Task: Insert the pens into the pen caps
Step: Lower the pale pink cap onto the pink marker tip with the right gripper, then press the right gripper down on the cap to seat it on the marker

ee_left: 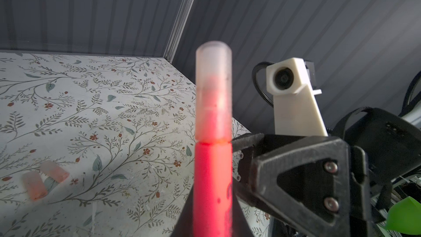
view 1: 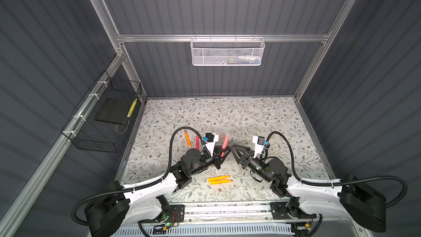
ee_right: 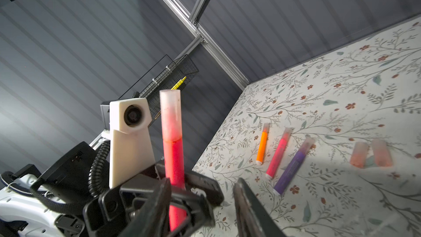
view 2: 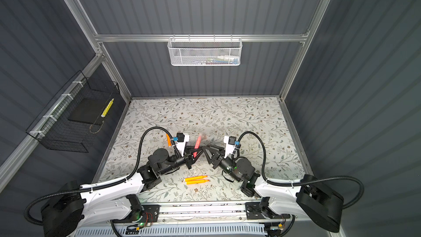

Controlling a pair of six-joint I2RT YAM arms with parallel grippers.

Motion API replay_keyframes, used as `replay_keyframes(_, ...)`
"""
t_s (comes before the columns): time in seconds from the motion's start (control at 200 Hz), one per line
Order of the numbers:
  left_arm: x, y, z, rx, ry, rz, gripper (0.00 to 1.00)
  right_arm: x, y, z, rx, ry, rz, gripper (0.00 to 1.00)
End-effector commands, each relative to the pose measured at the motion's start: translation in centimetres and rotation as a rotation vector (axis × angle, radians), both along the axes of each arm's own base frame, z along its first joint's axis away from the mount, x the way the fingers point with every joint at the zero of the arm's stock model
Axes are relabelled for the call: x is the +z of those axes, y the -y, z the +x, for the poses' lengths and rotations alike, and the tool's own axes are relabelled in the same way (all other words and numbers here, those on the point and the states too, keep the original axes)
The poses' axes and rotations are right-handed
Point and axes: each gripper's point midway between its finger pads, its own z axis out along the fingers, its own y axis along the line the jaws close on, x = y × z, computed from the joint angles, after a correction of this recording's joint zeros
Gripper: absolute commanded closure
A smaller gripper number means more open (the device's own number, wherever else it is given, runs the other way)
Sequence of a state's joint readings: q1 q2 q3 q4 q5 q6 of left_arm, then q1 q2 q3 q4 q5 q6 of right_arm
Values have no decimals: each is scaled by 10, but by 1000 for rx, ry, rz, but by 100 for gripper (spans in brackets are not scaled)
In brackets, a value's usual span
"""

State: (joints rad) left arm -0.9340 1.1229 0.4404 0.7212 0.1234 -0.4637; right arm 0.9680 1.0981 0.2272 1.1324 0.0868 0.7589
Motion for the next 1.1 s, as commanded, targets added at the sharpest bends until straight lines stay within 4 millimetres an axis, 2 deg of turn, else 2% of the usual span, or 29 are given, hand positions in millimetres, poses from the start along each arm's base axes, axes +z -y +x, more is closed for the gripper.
replay_keyframes(0.0, 16, -2, 0, 5, 53, -29, 100, 5, 12, -1, -41, 36, -10, 51)
replay_keyframes(0.22, -3, 12, -10, -103, 110, 85, 100, 24, 24, -4, -79, 83, -61, 45)
replay_keyframes(0.38, -21, 14, -15, -138, 128, 152, 100, 39, 27, -2, -95, 87, -76, 35)
replay_keyframes(0.6, -32, 13, -23, -175, 160, 197, 100, 36, 21, 11, -106, 43, -109, 33)
replay_keyframes(0.735, -31, 11, -29, -194, 165, 195, 100, 31, 12, 18, -94, 4, -129, 35)
replay_keyframes(0.985, -39, 8, -31, -200, 164, 218, 100, 32, -7, 20, -33, -4, -134, 54)
replay_keyframes(1.095, -40, 8, -30, -198, 161, 231, 100, 32, -9, 21, -27, -8, -142, 58)
